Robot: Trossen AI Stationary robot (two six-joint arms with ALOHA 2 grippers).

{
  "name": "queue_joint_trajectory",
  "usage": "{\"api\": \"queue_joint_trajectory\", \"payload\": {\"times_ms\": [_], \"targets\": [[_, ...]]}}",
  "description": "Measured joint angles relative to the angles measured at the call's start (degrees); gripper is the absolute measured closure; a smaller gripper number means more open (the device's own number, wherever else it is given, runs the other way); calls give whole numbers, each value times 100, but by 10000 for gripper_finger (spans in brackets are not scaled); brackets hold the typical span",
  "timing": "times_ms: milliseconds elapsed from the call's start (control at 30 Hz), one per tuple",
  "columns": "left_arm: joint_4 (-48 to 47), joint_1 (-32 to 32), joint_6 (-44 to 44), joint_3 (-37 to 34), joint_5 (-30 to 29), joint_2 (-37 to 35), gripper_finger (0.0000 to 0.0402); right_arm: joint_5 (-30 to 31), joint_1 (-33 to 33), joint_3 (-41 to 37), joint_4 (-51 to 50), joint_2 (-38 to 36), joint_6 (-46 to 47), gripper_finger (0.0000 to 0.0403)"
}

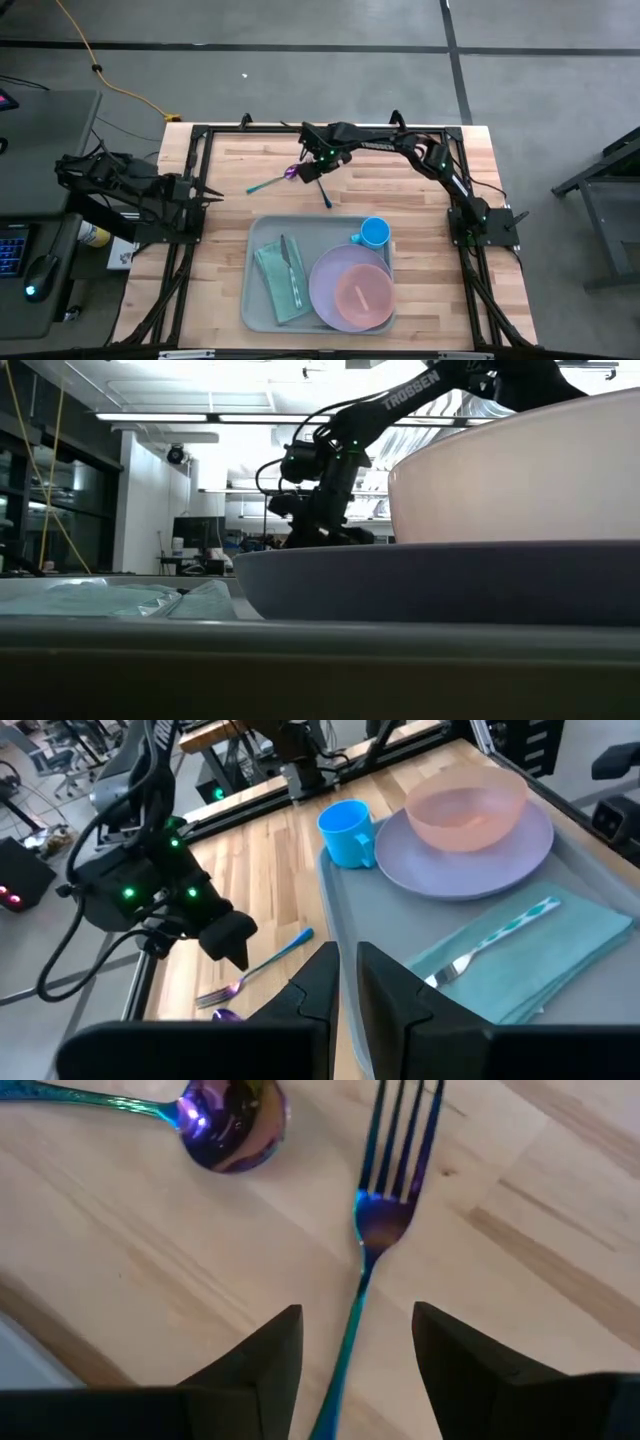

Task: Set up tray
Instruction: Put the purple fork on top of the blue napkin to the left of the green and white knife

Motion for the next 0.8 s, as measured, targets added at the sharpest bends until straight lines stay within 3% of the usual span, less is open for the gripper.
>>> {"api": "queue_joint_trajectory", "payload": {"times_ms": [467,800], "targets": [[-56,0,13,0,87,-1,330,-198,-14,0,195,286,-68,231],[-56,0,4,0,118,-2,330,43,63,0,222,293,-33,230]]}}
